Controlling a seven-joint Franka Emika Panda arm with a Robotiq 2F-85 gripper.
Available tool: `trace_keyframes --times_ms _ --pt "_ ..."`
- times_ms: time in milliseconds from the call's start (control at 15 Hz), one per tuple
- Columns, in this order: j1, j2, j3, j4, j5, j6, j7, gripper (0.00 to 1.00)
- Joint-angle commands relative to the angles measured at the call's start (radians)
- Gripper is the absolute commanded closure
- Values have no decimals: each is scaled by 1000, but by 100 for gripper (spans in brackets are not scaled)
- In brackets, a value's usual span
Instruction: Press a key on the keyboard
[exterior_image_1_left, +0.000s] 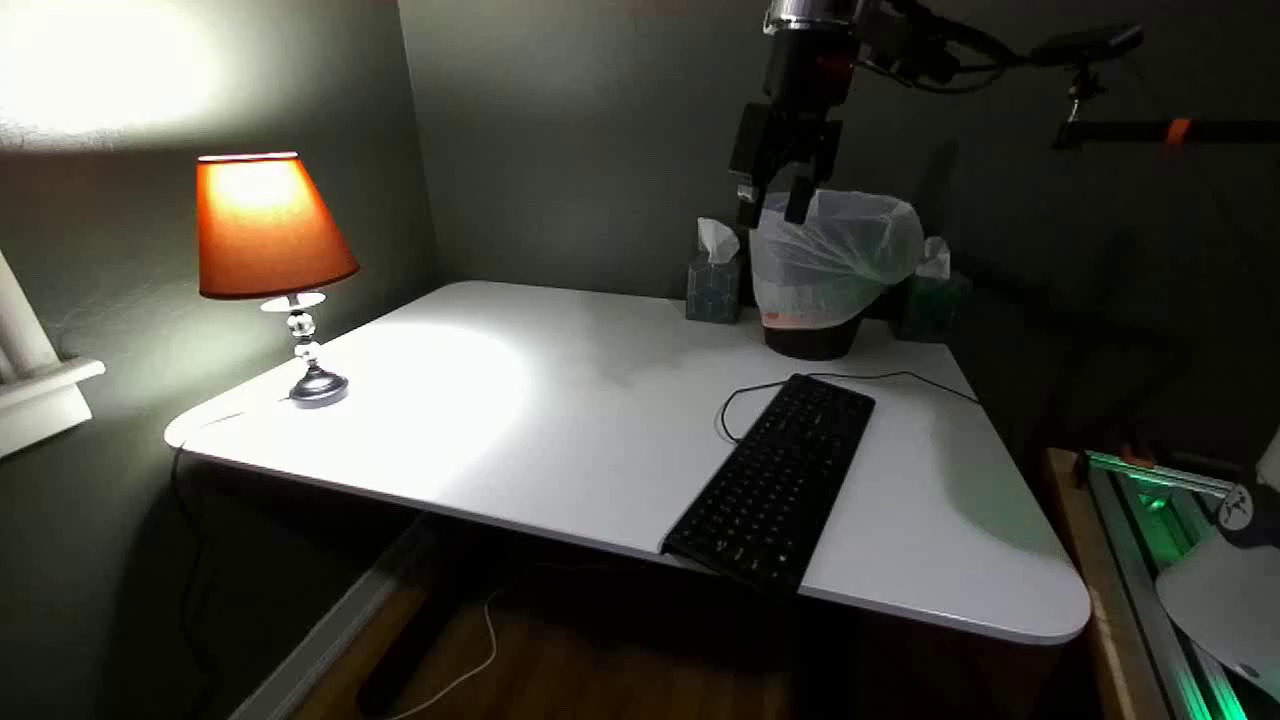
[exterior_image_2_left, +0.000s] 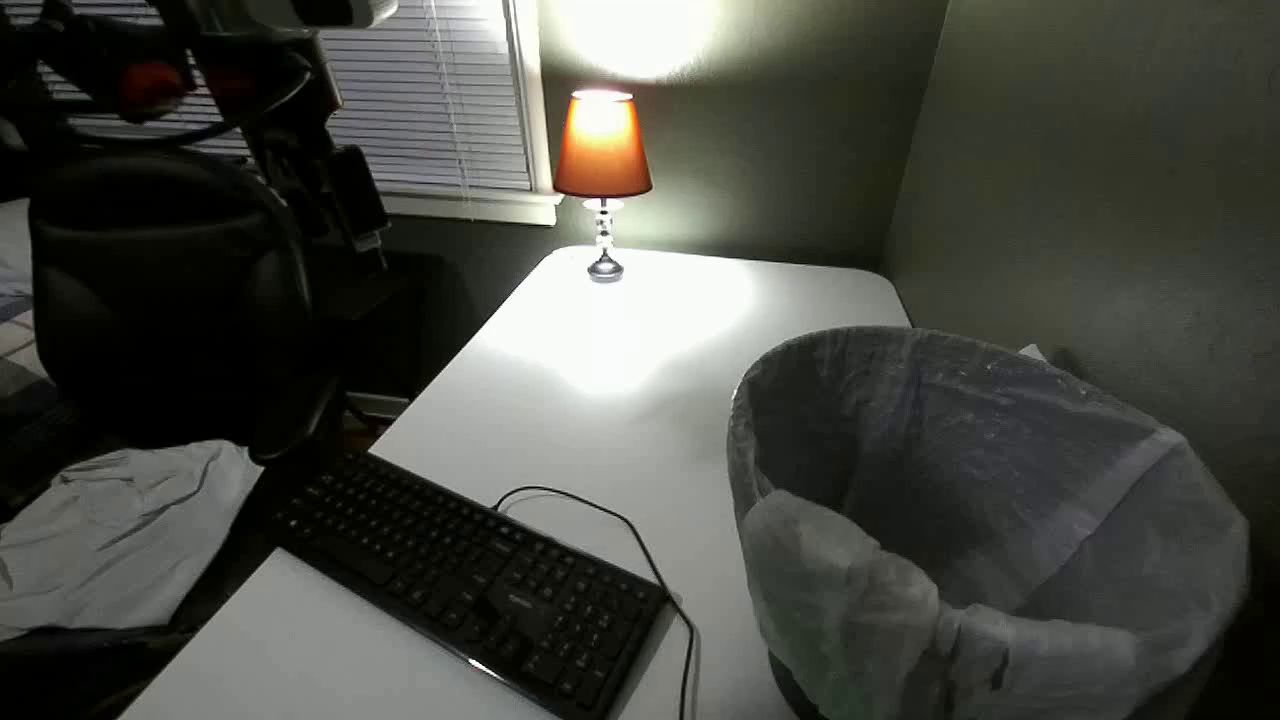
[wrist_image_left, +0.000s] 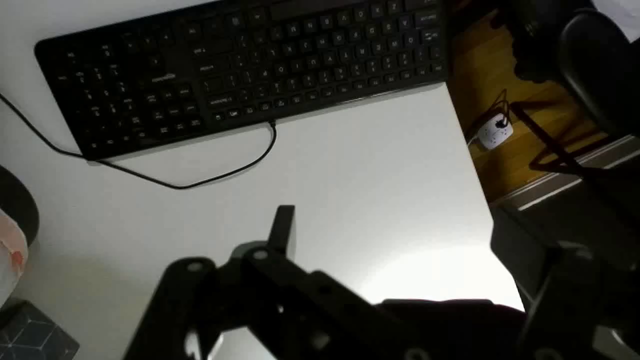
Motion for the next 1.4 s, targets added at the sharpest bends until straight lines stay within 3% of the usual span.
trace_keyframes --times_ms 0,800,1333 --pt "-4 0 3 2 1 -3 -1 0" --pt "-7 9 -10 0 16 -1 -8 0" --pt "-69 30 -87 -107 113 156 52 0"
